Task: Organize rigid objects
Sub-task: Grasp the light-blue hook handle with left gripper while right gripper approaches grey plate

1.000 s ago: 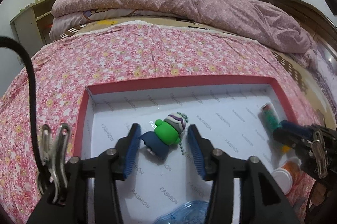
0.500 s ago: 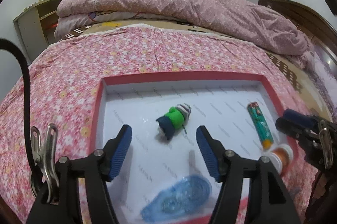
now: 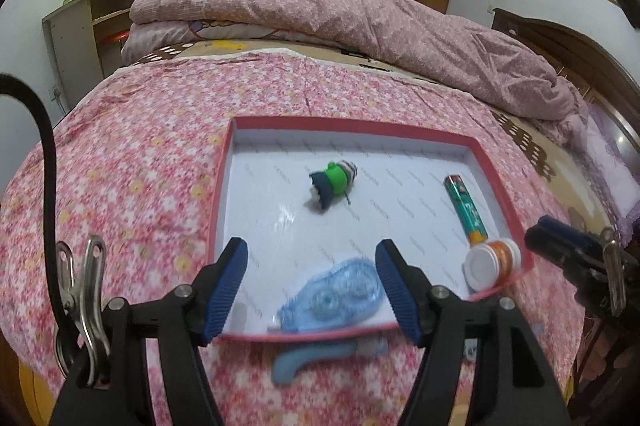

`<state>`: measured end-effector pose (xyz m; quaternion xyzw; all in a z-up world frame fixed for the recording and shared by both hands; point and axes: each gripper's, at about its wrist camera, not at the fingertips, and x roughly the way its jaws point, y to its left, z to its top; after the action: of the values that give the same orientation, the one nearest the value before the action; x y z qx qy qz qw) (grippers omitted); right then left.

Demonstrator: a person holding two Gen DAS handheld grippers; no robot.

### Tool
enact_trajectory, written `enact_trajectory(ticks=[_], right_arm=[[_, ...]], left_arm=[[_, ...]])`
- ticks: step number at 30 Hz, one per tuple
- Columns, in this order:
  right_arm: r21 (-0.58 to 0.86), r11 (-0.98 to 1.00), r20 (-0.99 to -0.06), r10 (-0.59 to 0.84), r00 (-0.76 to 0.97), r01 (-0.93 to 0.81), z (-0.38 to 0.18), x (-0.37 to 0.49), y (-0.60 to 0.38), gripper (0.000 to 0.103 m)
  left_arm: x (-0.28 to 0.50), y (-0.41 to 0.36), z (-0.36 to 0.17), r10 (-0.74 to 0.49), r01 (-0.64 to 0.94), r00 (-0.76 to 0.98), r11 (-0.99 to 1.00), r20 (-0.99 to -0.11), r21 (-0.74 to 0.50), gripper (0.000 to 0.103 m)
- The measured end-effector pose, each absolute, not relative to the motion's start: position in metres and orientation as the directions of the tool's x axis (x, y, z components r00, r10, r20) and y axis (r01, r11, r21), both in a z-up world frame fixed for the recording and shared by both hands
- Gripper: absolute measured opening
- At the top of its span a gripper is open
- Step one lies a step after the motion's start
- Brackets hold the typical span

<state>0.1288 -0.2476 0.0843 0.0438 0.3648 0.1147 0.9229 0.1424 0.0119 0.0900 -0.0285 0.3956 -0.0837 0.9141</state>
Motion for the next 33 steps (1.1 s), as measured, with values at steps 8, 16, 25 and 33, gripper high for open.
enact_trajectory(ticks=[8, 16, 25, 33], right_arm=[[0.157, 0.969, -0.651, 0.247, 0.718, -0.19, 0.085, 0.094, -0.241, 0.044], [0.155, 0.97, -0.655, 0.244, 0.715, -0.189, 0.078, 0.07, -0.237, 0.046], [0.165, 0.97, -0.68, 0.243, 0.692, -0.179, 0.058, 0.06, -0.236, 0.046], [0.177, 0.973, -0.708, 0.231, 0.667, -0.15, 0.041, 0.063, -0.24, 0.054]], left_arm=[[0.11, 0.018, 0.09, -0.187, 0.123, 0.672, 0.982, -0.717, -0.142, 0.07], [0.088, 0.021, 0.079, -0.191, 0.118, 0.66, 0.982, -0.727, -0.151, 0.071], [0.084, 0.015, 0.057, -0.187, 0.106, 0.628, 0.982, -0.756, -0.155, 0.071], [0.094, 0.004, 0.044, -0.195, 0.101, 0.624, 0.98, -0.757, -0.169, 0.071]])
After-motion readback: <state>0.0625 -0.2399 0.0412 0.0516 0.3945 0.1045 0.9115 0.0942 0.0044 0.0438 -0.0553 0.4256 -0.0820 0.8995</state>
